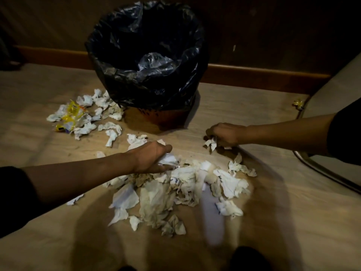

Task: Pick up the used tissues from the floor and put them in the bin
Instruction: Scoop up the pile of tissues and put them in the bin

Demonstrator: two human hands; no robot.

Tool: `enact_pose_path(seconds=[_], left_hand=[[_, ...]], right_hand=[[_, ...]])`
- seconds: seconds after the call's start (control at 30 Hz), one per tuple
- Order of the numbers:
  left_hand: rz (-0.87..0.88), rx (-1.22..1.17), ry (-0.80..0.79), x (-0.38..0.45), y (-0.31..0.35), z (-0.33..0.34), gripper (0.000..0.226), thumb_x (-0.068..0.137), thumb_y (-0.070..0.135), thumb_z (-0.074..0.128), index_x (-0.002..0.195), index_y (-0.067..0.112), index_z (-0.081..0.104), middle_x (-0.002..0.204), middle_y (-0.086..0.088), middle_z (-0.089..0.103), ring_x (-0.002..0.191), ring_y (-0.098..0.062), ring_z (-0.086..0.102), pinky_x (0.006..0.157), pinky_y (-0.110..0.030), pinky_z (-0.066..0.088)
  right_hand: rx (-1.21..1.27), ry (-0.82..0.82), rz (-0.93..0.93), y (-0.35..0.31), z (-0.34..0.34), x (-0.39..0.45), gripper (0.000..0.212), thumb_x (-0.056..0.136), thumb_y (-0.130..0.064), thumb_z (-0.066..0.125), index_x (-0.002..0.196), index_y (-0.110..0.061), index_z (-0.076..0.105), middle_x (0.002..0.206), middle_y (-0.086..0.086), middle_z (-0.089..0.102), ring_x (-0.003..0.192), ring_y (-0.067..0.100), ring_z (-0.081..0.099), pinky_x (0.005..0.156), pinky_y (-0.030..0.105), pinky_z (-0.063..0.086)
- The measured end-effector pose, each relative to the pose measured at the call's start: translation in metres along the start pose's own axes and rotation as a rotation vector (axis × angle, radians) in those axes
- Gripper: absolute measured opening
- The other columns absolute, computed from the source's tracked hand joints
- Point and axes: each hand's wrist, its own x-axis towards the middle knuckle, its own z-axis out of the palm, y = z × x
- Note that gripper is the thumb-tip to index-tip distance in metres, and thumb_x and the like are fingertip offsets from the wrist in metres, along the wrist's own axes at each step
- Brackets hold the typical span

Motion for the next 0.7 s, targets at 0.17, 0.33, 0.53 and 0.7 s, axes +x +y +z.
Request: enact_pose_path(seconds=[0.17,0.33,0.53,0.7], left_hand=[[0.024,-0.065,-0.058,-0.01,0.008,0.019,0.06,0.09,0.029,0.053,0.146,0.034,0.034,0.117,-0.004,0.053,0.09,-0.022,0.059,0.076,-0.029,0.047],[0.161,-0.008,-0.048,0.016,0.033,0.037,0.056,0.09,0.057,0.037,0.145,0.046,0.03,0.146,0.0,0.035,0.102,-0.021,0.063,0.081,-0.028,0.049],[0.332,0.054,-0.16,0.041,0.054,0.046,0.068,0.096,0.04,0.049,0.152,0.048,0.01,0.163,-0.016,0.0,0.143,-0.038,0.029,0.104,-0.046,0.046],[0.266,0.286,-0.445,0.044,0.05,0.047,0.079,0.081,0.032,0.073,0.149,0.027,0.032,0.158,-0.02,0.014,0.14,-0.037,0.03,0.107,-0.044,0.043]], right_hand=[[-0.048,-0.058,-0.124,-0.019,0.014,-0.046,0.02,0.097,-0.026,0.054,0.116,-0.03,0.061,0.108,-0.007,0.061,0.089,0.012,0.061,0.07,0.022,0.048],[-0.076,-0.099,-0.07,-0.022,0.044,-0.095,0.031,0.088,-0.037,0.049,0.115,-0.023,0.055,0.11,0.001,0.048,0.092,0.025,0.061,0.079,0.037,0.054],[-0.051,-0.152,-0.016,-0.048,0.064,-0.115,0.073,0.081,-0.055,0.068,0.135,-0.017,0.037,0.126,0.007,0.041,0.098,0.028,0.058,0.078,0.042,0.054],[-0.127,-0.23,-0.023,-0.065,0.065,-0.094,0.048,0.086,-0.018,0.064,0.132,-0.02,0.052,0.127,0.013,0.048,0.098,0.034,0.063,0.08,0.038,0.053]])
